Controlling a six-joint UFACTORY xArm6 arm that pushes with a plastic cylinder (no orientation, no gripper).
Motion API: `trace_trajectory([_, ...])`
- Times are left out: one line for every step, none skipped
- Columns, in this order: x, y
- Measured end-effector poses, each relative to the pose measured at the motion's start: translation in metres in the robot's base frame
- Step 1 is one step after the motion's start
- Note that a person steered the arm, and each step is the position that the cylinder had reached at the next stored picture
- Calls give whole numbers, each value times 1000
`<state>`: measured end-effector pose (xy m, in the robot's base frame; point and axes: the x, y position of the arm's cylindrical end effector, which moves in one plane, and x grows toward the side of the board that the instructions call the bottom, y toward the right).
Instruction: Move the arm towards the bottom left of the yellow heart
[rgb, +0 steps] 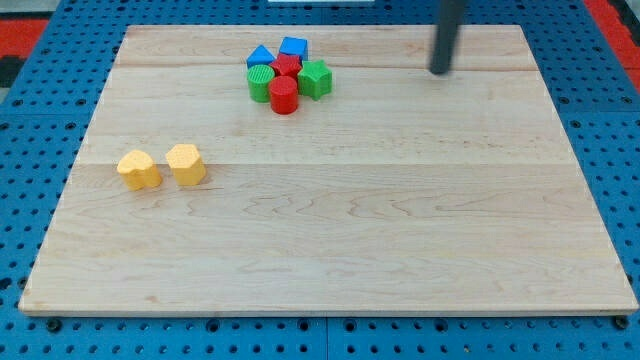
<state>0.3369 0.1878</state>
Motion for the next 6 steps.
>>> trace_trajectory([72,-78])
trace_trajectory([114,-170])
trace_trajectory([190,-183])
trace_trajectory([240,-243])
trace_trajectory([240,-275])
trace_trajectory([226,-374])
